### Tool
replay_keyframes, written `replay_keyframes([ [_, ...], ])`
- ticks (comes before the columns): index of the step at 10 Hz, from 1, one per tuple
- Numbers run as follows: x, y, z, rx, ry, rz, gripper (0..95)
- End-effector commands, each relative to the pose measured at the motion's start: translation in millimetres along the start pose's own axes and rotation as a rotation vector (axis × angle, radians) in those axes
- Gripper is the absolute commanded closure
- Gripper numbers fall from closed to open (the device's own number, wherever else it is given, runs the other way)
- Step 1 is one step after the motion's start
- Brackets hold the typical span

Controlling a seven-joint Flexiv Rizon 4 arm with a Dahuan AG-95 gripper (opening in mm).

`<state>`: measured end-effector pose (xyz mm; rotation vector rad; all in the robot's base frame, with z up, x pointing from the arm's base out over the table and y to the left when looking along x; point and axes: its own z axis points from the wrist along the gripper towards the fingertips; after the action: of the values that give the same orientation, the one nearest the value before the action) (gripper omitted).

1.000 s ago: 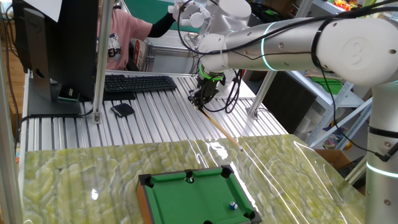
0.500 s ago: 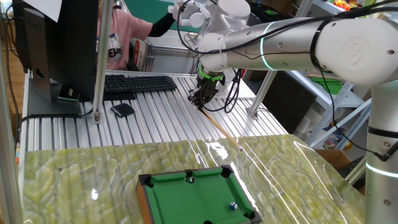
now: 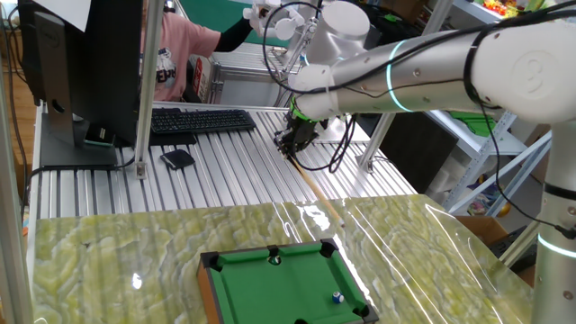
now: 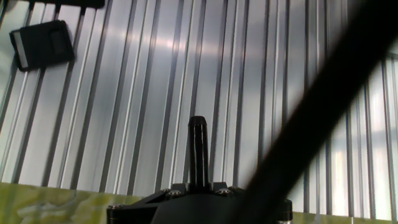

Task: Hit the pool ball

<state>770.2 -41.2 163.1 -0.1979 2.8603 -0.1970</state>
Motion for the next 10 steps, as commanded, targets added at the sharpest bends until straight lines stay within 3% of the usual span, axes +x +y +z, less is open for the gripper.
replay_keyframes([
  [1,-2.2,0.1,0.6,-0.004,-0.012,0.025,95.0],
  [3,-2.3,0.6,0.1,-0.004,-0.054,0.051,95.0],
  [7,-2.2,0.8,-0.1,-0.005,-0.073,0.05,95.0],
  [10,-2.1,1.9,-0.3,-0.009,-0.108,0.081,95.0],
])
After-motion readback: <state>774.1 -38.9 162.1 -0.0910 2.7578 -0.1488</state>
